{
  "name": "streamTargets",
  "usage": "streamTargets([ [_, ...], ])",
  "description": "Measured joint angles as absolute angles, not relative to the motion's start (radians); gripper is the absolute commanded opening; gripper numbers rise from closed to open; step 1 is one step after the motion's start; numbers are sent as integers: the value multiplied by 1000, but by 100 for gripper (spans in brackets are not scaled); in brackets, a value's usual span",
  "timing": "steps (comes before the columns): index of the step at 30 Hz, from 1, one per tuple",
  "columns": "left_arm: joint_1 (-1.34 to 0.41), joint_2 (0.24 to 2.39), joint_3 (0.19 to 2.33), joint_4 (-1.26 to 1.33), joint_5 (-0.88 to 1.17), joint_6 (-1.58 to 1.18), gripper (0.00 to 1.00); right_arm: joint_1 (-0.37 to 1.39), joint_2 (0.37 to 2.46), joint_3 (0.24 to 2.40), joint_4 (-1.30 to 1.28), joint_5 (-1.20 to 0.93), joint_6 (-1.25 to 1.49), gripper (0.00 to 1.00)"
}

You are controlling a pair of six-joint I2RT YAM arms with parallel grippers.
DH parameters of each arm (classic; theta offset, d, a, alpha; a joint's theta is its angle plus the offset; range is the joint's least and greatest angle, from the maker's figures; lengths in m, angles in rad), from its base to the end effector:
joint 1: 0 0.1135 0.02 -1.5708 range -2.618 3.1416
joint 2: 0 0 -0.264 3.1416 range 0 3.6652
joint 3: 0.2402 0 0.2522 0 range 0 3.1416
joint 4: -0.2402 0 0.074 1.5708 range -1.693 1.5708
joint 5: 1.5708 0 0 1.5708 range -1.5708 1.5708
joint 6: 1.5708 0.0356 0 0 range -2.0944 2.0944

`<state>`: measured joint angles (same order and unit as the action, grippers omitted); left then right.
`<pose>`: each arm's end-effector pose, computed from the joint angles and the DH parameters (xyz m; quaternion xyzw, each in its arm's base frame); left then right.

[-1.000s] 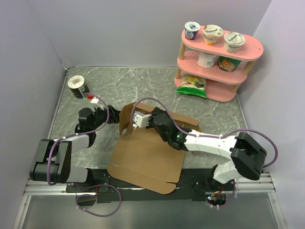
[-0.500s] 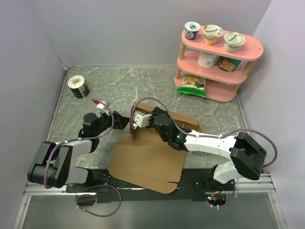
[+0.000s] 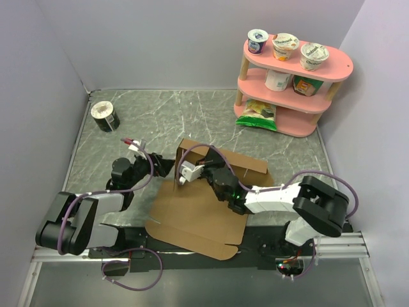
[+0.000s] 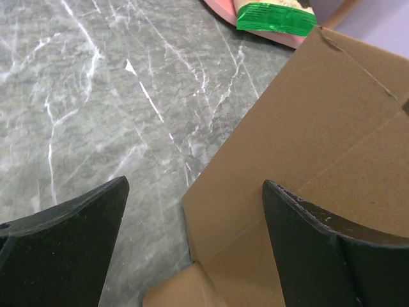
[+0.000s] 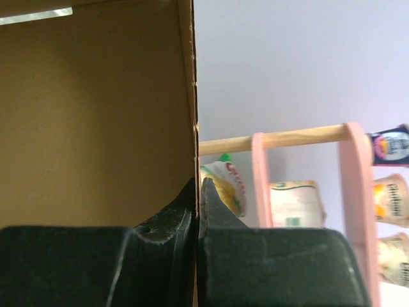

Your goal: Fold the paper box

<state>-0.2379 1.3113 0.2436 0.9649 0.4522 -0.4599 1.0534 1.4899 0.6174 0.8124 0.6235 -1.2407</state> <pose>0.2183 -0.0689 0.1721 0.0691 0.7358 -0.3796 0.5566 0.1688 0.2546 0.2214 -0.5452 0.4766 -0.2833 0.6288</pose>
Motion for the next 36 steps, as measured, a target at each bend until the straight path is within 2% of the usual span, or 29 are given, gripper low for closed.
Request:
streamTargets([
  [9,-269,1244,215,930,338,-484,91,1108,1565,547,1090,697,-1415,0],
  [19,-303,1169,151,919,310,-484,92,1118,1583,547,1139,715,-1459,0],
  [24,-311,1140,134,894,273,-488,92,1117,1668,547,1224,708,-1555,0],
  [36,-316,1194,133,883,237,-503,92,1143,1687,515,1287,689,-1615,0],
])
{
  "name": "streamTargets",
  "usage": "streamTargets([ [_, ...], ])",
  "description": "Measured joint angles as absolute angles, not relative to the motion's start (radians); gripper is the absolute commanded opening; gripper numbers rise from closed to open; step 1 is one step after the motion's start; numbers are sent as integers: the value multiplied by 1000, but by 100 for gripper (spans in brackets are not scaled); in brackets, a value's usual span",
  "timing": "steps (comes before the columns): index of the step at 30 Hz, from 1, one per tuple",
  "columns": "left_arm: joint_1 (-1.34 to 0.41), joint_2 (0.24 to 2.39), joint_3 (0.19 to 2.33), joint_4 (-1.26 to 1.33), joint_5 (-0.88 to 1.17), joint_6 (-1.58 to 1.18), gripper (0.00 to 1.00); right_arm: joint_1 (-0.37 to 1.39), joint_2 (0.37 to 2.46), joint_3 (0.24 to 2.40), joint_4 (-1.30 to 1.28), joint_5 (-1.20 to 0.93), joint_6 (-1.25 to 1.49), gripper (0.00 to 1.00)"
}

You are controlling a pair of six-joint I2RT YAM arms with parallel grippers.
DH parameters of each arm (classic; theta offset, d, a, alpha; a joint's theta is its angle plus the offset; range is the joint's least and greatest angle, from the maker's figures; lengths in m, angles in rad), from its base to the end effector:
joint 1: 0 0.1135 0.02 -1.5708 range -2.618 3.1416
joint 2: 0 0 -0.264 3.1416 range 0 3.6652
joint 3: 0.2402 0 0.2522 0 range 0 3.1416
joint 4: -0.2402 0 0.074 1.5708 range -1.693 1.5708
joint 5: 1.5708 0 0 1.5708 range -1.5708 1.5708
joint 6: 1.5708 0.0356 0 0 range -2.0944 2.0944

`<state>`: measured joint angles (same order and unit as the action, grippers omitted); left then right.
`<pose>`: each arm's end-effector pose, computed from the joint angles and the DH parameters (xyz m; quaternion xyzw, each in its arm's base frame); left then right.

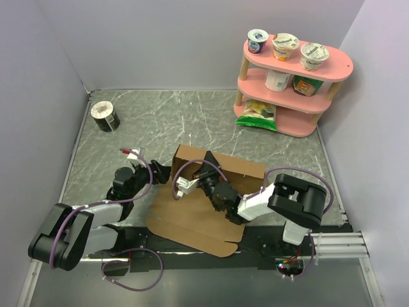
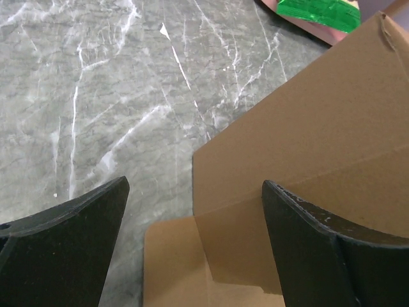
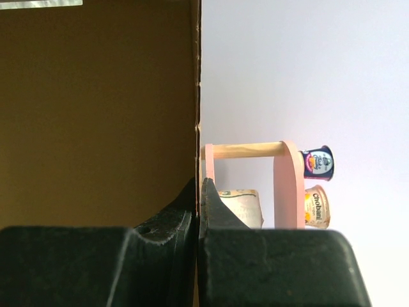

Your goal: Fold the paper box

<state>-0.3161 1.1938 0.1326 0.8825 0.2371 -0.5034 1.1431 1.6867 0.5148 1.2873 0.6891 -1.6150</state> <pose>0.1890 -0.0706 0.1551 0.0043 0.7657 -0.3369 0.5478 0.1458 0.2652 0.1850 -0.5665 0.3669 -0.3827 0.6308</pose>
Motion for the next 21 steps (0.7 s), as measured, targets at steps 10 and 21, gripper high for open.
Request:
streamTargets([
  [10,-343,1158,47,1050,258,-525,93,1145,1687,509,1299,688,-1590,0],
  [21,-452,1195,46,1168,222,-466,93,1141,1683,509,1300,688,-1557,0],
])
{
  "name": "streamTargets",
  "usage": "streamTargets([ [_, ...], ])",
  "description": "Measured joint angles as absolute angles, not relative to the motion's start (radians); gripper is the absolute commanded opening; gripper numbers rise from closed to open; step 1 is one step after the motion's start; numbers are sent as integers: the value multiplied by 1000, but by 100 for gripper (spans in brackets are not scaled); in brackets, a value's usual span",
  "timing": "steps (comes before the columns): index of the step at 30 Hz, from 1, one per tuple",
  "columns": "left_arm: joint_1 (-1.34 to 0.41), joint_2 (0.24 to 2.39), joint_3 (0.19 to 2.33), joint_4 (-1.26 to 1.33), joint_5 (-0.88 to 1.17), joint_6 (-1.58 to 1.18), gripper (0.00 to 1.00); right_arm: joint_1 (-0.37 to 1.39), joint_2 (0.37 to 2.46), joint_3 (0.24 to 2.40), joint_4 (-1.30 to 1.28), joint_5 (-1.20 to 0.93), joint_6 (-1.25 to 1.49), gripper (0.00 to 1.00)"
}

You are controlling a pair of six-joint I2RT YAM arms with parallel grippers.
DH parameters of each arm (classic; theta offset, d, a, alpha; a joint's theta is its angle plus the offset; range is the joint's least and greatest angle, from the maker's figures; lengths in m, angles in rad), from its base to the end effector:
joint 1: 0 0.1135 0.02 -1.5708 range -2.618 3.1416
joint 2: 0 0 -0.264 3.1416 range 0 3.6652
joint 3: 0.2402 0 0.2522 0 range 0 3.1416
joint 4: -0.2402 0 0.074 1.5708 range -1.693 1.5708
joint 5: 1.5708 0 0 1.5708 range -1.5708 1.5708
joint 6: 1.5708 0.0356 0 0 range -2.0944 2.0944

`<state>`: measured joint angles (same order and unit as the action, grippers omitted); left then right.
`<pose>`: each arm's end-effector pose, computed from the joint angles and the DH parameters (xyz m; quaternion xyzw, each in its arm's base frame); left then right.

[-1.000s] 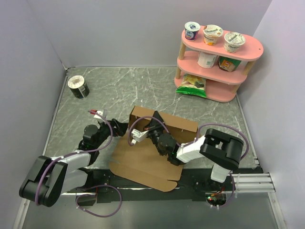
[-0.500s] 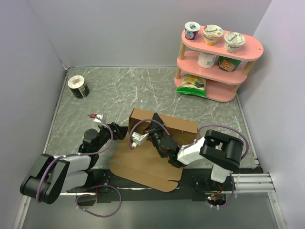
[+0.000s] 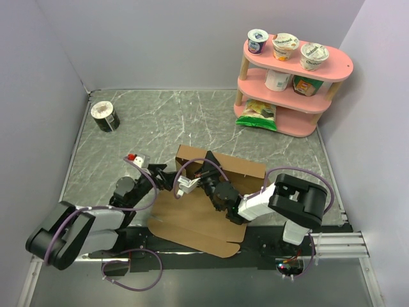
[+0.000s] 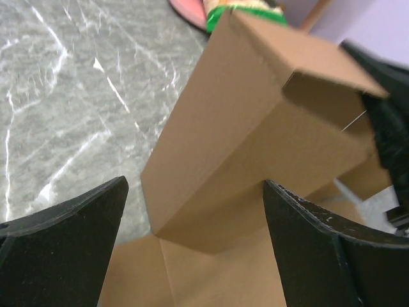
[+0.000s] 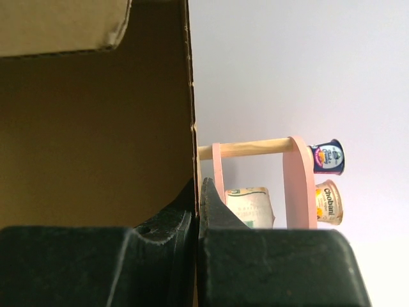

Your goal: Fold the paper box

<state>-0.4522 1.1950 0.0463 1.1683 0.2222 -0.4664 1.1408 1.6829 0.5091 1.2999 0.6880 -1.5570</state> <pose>0.1647 -0.0887 0.1623 0.0742 0.6964 -0.3842 0.6016 0.1457 0.2635 0.1859 -0.5515 0.3838 -0.3641 0.6450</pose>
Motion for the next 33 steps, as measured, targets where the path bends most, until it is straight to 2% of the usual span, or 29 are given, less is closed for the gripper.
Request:
streamTargets([
  [14,-621,1454,91,1290,19,-355,91,1140,1670,509,1290,689,-1513,0],
  [21,-670,1563,122,1310,-90,-330,83,1140,1647,509,1250,687,-1491,0],
  [28,-689,1600,163,1309,-125,-305,82,1137,1631,509,1230,688,-1473,0],
  [33,-689,1599,179,1295,-117,-288,79,1134,1623,509,1219,688,-1459,0],
])
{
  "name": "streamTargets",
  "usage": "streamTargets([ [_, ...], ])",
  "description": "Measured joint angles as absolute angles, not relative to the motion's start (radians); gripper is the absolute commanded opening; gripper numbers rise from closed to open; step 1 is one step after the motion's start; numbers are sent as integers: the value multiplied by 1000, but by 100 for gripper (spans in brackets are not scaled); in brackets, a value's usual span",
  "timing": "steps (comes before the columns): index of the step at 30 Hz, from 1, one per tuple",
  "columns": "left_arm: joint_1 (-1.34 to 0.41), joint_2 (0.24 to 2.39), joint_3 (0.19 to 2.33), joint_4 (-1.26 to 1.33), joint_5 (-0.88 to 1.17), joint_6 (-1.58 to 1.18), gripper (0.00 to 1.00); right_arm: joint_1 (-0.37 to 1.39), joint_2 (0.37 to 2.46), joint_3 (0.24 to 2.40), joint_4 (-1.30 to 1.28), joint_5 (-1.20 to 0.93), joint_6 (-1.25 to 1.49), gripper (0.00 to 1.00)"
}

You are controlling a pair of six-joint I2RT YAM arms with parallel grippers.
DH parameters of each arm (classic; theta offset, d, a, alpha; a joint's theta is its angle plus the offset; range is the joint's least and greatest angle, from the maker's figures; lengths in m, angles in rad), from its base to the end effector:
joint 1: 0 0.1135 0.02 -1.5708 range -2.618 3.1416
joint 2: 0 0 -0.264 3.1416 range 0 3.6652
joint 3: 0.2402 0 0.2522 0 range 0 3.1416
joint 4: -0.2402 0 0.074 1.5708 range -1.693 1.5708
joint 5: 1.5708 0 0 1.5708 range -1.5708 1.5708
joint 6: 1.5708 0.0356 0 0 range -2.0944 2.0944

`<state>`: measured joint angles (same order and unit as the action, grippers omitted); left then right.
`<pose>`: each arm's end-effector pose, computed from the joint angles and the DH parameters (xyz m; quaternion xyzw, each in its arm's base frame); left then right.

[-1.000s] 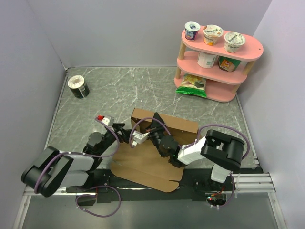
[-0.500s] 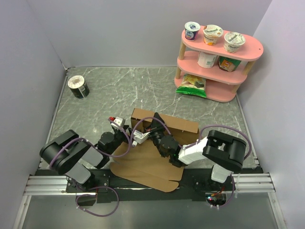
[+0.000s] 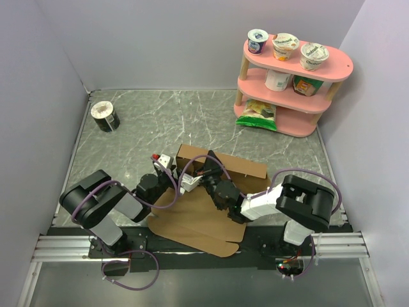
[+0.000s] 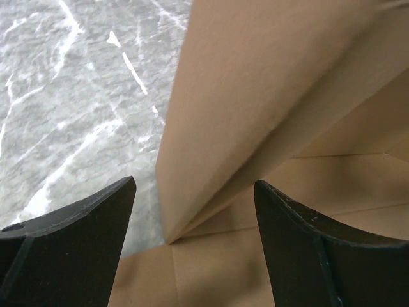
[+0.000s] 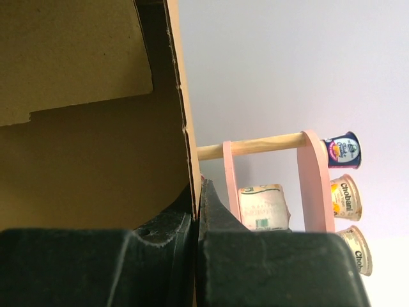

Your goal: Fold the paper box

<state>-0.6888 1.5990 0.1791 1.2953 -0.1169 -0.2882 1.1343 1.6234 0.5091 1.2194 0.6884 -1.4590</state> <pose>0.1818 -0.1443 0.1306 0.1110 0.7412 -0.2713 0.6039 0.1459 0.2593 0.1944 -0.5383 0.4119 -0.3359 0.6540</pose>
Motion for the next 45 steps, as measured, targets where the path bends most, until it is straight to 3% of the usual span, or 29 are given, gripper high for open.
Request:
streamTargets([
  [4,-689,1587,196,1288,-88,-273,74,1134,1618,509,1215,690,-1455,0],
  [17,-662,1594,220,1274,-45,-257,37,1134,1618,509,1210,694,-1450,0],
  [26,-667,1625,253,1272,-105,-259,19,1131,1618,509,1209,711,-1444,0],
  [31,-684,1641,265,1276,-157,-273,18,1126,1618,510,1208,713,-1440,0],
  [35,-691,1643,265,1279,-175,-282,28,1126,1618,511,1205,712,-1436,0],
  [38,-691,1643,266,1278,-172,-282,30,1126,1618,511,1205,713,-1436,0],
  [45,-690,1643,281,1265,-173,-282,12,1125,1617,512,1205,723,-1435,0],
])
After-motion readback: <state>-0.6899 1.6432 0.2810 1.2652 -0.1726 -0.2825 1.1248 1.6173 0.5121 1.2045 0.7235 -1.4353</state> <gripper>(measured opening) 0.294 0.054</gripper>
